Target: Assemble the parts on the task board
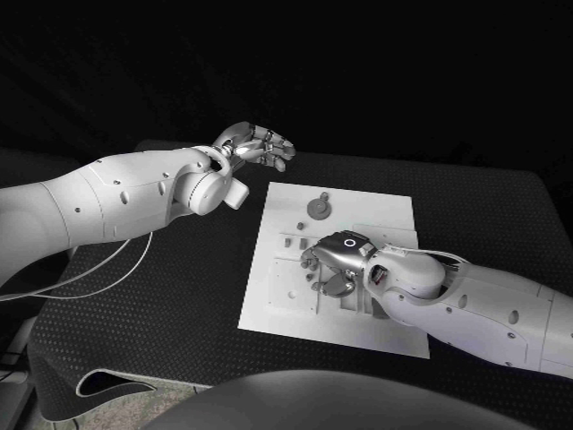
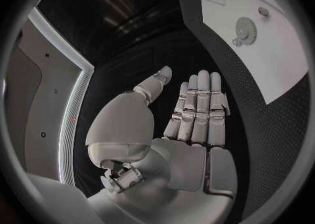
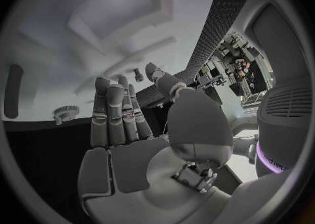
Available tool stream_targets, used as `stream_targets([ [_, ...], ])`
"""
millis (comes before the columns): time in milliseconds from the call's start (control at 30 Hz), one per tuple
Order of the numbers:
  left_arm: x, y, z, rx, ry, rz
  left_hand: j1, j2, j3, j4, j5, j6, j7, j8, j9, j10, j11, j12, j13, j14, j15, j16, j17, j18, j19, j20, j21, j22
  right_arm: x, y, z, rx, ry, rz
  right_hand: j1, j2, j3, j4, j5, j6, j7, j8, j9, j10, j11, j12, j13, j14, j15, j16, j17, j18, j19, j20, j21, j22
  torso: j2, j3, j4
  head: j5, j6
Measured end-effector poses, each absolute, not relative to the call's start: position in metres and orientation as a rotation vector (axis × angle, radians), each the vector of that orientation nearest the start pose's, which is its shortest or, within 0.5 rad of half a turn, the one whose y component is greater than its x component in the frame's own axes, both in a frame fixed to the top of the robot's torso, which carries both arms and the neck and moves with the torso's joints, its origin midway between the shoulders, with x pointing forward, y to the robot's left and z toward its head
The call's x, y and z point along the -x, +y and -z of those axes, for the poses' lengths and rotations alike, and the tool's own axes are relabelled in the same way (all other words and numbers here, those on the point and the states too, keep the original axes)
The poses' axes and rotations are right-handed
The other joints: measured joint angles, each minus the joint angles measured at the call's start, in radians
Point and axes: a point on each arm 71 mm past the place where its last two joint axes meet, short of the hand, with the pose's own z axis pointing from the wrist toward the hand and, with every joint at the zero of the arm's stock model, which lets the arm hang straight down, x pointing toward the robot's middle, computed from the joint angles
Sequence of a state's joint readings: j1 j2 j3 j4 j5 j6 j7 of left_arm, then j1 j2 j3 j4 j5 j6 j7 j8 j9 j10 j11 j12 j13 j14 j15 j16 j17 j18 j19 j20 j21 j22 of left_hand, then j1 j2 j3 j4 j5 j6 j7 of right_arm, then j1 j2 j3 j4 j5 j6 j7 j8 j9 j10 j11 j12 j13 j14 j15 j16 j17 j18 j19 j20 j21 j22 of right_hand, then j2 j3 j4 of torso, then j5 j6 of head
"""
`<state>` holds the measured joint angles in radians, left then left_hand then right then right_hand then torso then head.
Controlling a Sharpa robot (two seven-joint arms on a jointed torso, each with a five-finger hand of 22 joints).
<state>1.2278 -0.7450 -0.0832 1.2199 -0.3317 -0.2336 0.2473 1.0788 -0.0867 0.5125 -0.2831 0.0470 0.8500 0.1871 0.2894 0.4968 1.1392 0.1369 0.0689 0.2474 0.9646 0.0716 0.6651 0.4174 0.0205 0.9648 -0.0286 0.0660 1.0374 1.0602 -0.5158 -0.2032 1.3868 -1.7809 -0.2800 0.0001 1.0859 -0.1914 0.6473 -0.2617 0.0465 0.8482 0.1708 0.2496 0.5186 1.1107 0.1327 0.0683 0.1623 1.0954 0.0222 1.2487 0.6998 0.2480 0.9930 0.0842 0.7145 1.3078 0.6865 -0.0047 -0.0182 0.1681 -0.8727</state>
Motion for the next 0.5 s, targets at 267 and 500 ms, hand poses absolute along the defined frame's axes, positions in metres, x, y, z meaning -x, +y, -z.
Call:
stream_targets([
  [267, -0.538, 0.249, 0.202, 0.848, 1.605, 1.212, 0.0, 0.0, 0.0, 0.0, 0.0, 0.0, 0.0, 0.0, 0.0, 0.0, 0.0, 0.0, 0.0, 0.0, 0.0, 0.0, 0.001, 0.0, 0.0, 0.0, 0.0, 0.0, -0.426, -0.086, 0.272, 0.664, 1.661, -0.804, 0.007, -0.012, 0.003, 0.003, 0.0, -0.004, -0.003, 0.0, -0.001, 0.001, -0.001, 0.014, 0.01, 0.0, 0.0, 0.008, 0.005, 0.001, 0.0, 0.0, 0.0, 0.0, 0.0, 0.0011, -0.0008, -0.009, 0.0],
  [500, -0.538, 0.253, 0.202, 0.851, 1.602, 1.206, 0.0, 0.0, 0.0, 0.0, 0.0, 0.0, 0.0, 0.0, 0.0, 0.0, 0.0, 0.0, 0.0, 0.0, 0.0, 0.0, 0.001, 0.0, 0.0, 0.0, 0.0, -0.001, -0.452, -0.126, 0.228, 0.611, 1.61, -0.718, 0.012, -0.006, 0.003, 0.003, 0.0, 0.006, 0.003, 0.012, 0.001, 0.055, -0.026, 0.043, 0.031, 0.004, -0.02, 0.008, 0.006, 0.013, 0.0, 0.0, 0.0, 0.0, -0.001, 0.0012, -0.0029, -0.022, 0.0],
])
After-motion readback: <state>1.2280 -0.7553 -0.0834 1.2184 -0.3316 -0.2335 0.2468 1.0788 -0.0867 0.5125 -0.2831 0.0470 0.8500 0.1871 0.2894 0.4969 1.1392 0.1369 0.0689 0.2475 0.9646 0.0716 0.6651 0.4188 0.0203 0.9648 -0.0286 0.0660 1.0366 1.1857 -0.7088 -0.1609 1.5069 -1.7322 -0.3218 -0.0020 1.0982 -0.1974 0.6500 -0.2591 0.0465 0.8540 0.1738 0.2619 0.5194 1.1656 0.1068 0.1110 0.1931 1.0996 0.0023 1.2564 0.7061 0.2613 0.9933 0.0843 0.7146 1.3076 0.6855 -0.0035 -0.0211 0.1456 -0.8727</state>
